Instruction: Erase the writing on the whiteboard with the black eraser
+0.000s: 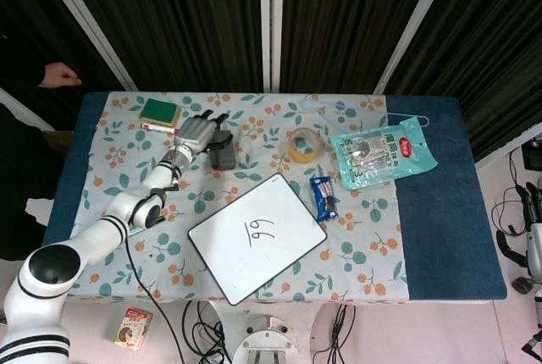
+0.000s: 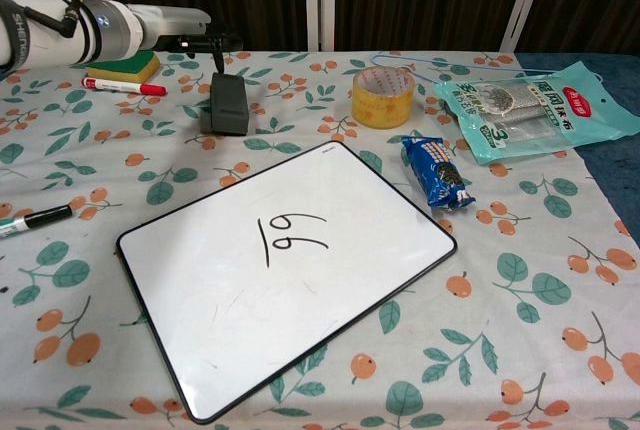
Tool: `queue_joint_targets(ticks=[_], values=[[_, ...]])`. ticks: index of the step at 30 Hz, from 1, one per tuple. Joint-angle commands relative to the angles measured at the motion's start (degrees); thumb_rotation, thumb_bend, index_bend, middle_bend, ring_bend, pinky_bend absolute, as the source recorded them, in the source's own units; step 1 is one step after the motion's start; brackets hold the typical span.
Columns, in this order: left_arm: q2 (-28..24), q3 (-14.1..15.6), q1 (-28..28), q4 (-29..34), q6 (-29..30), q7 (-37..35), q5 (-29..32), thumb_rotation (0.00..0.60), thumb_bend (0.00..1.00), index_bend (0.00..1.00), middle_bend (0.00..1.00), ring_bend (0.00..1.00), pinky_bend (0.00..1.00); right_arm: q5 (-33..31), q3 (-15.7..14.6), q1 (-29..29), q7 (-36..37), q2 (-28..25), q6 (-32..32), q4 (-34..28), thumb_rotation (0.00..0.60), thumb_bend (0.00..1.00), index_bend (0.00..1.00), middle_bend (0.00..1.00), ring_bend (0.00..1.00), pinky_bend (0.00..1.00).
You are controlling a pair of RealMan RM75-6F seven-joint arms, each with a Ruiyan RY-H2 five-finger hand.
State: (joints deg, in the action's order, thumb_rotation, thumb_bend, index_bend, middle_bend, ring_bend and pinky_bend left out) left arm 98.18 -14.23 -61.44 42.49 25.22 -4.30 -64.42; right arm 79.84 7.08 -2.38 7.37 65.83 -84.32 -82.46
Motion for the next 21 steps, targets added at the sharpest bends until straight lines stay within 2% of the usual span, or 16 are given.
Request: queue_joint_targets(ticks=[1,8,13,15,18,20,21], values=[[-1.89,0.42,0.71,2.34,-0.24,0.24,0.20,0.000,0.33,0.08,0.58,0.10,0.19,0.10,-0.02,-0.02,-0.10,0.05,-0.04,-0.07,0.600,0.28,0.00,0.00,0.00,0.00],[-5.36,1.05,1.96,6.96,-0.07,1.73,1.88,0.000,0.33,0.08,0.72,0.18,0.19,0.59,-0.24,-0.04,-0.53,0.32,-0.23,-0.35,0.600,0.29,0.00,0.00,0.00,0.00],[-6.93,1.27,2.69,9.41,1.32,2.82,2.85,0.000,0.33,0.08,0.73,0.19,0.19,0.84,-0.34,0.03,-0.63,0.52,-0.47,-0.36,0.600,0.29,0.00,0.00,0.00,0.00],[-7.43,1.38,3.21,10.73,2.90,3.15,2.54,0.000,0.33,0.09,0.65,0.19,0.19,0.88,-0.37,0.07,-0.61,0.60,-0.54,-0.30,0.600,0.29,0.00,0.00,0.00,0.00],[-8.31,1.72,4.46,13.52,6.58,2.81,0.26,0.000,0.32,0.09,0.35,0.15,0.19,0.80,-0.44,0.10,-0.51,0.74,-0.41,-0.08,0.600,0.29,0.00,0.00,0.00,0.00],[-9.46,2.42,5.40,15.92,9.07,2.05,-2.56,0.000,0.30,0.08,0.20,0.12,0.19,0.76,-0.49,0.10,-0.42,0.84,-0.28,0.11,0.600,0.29,0.00,0.00,0.00,0.00],[-10.11,2.89,5.76,16.95,10.00,1.73,-4.00,0.006,0.29,0.08,0.17,0.12,0.19,0.75,-0.50,0.09,-0.39,0.88,-0.24,0.19,0.600,0.29,0.00,0.00,0.00,0.00]])
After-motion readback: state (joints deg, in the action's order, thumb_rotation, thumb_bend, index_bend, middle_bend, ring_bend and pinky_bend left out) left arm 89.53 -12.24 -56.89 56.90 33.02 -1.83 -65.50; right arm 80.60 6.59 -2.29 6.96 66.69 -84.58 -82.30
